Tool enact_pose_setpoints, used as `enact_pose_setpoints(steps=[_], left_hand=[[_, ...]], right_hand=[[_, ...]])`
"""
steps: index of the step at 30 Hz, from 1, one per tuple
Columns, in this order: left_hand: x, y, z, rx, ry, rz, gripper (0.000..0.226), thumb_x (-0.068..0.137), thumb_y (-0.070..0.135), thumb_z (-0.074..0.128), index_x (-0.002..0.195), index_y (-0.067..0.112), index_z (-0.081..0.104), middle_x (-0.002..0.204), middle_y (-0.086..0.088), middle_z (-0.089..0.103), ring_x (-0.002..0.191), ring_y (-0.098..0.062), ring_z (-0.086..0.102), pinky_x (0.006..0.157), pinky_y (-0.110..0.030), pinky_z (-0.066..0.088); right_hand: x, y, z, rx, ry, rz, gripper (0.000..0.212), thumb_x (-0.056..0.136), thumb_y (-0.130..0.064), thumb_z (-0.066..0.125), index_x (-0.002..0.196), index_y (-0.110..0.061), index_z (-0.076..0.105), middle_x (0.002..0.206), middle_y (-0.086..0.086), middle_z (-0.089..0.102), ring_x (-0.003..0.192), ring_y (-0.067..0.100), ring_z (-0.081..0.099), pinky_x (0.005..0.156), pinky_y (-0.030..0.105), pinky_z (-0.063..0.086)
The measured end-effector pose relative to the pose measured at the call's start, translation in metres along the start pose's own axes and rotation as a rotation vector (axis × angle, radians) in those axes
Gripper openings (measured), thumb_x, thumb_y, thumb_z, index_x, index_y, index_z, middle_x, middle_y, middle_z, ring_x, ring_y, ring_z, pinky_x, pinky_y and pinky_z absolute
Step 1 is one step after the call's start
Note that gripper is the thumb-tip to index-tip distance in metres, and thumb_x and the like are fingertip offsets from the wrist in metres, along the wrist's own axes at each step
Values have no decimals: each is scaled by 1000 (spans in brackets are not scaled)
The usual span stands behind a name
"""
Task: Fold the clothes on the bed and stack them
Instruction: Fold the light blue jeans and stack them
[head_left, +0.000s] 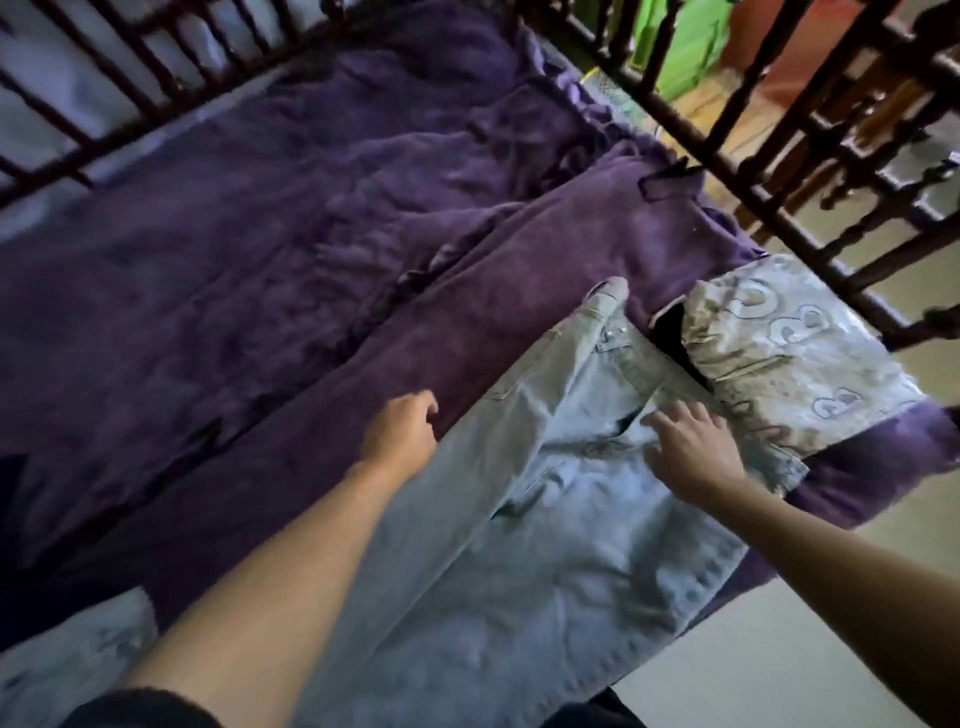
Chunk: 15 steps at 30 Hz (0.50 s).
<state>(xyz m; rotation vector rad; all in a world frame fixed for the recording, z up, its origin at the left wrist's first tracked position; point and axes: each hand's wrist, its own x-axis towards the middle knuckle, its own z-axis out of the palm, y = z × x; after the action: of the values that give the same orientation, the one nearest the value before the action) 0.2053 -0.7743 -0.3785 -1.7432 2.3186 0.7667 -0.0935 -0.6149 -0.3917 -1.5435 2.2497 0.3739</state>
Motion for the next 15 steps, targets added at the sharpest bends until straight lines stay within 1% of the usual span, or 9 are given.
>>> enact_pose_setpoints(steps=[4,6,7,9,10,11,12,13,15], left_hand=[[-88,-101,21,69,-111,-164,19,87,18,59,106,19,61,106,-4,67,101,-27,62,77,-35,47],[-131,-144,38,98,-183,-233,24,87,28,62,110,20,59,111,-1,65,104,-23,61,79,-33,46],[-151,-163,48,103,-232,-254,30,85,33,64,112,20,58,115,0,62,107,-22,59,82,-32,45],[-186,-198,73,153,-351,-244,48,79,44,68,120,23,55,123,1,58,115,-20,53,92,-30,42],[-200,-213,84,202,-413,-220,57,76,48,69,125,25,51,128,1,54,120,-21,49,96,-31,39],[-213,-227,94,246,-469,-200,64,75,48,69,131,27,46,132,1,49,124,-23,44,101,-33,36],[-224,-239,104,272,-514,-193,69,75,46,70,135,28,41,137,0,43,129,-24,38,104,-36,32],[-233,-248,110,295,-532,-202,71,77,42,69,139,29,37,141,-1,38,133,-26,32,107,-40,27],[-248,-267,118,351,-495,-233,63,81,27,66,138,26,38,142,-4,35,133,-29,29,108,-45,25]], right_hand=[[17,-93,-2,45,-171,-210,37,90,-32,51,127,-26,54,128,2,58,114,26,56,87,35,48],[17,-142,13,43,-285,-209,32,88,-32,52,117,-21,60,121,7,63,107,30,60,82,33,49],[14,-166,23,32,-346,-180,33,86,-33,53,114,-17,62,118,11,64,105,31,61,79,32,48],[3,-207,49,20,-464,-124,39,84,-42,55,107,-12,63,109,13,66,103,32,63,79,33,47],[-2,-223,66,47,-530,-86,40,83,-47,56,97,-10,64,97,12,69,98,31,66,78,33,49],[-8,-237,80,119,-589,-23,41,82,-50,57,83,-9,64,82,11,70,85,30,69,73,31,52],[-13,-248,96,240,-632,67,42,81,-50,60,74,-9,61,70,10,68,71,29,69,65,30,53],[-17,-256,110,395,-637,169,42,79,-49,65,73,-8,59,67,11,67,61,27,65,58,30,50],[-24,-263,132,702,-517,365,35,77,-38,74,85,-7,61,76,16,68,59,26,60,55,32,47]])
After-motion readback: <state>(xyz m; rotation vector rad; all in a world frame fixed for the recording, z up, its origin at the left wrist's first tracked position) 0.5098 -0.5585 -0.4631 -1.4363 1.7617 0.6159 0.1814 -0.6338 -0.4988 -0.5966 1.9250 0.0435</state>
